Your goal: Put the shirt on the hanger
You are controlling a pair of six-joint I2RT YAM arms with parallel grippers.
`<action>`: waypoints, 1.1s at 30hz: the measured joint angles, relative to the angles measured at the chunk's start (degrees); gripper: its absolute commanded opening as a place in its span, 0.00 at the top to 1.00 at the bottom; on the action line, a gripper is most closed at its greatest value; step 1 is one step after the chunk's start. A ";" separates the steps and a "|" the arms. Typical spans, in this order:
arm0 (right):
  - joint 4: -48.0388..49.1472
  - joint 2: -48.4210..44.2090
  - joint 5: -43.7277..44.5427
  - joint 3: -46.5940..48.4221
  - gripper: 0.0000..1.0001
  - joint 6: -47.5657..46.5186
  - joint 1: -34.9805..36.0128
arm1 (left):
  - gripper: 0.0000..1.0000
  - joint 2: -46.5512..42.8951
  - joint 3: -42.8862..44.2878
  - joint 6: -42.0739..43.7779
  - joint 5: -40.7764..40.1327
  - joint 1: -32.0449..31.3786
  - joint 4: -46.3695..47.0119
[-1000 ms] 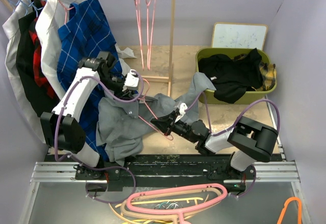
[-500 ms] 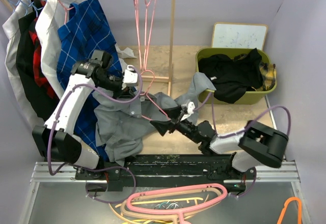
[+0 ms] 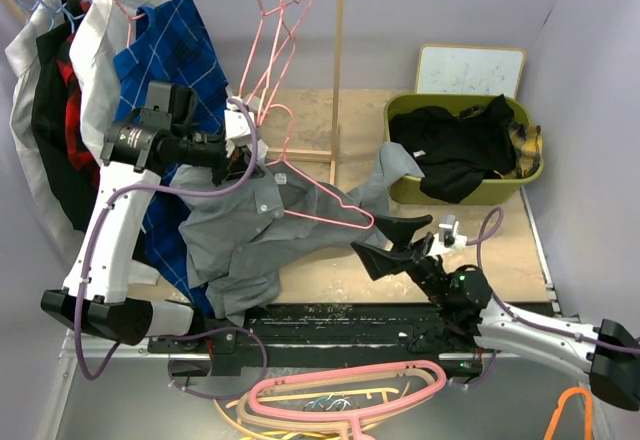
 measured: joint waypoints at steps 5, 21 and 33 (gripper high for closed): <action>-5.86 -0.26 -3.10 -0.42 0.00 0.11 0.00 | 1.00 -0.13 1.14 -4.57 0.02 0.96 0.42; 19.17 43.69 -1.38 10.62 0.12 6.34 0.07 | 1.00 -2.12 2.86 -13.35 3.61 6.60 4.50; 21.86 56.11 1.44 16.06 0.26 10.69 0.07 | 1.00 -2.86 1.73 -13.92 3.58 6.71 5.42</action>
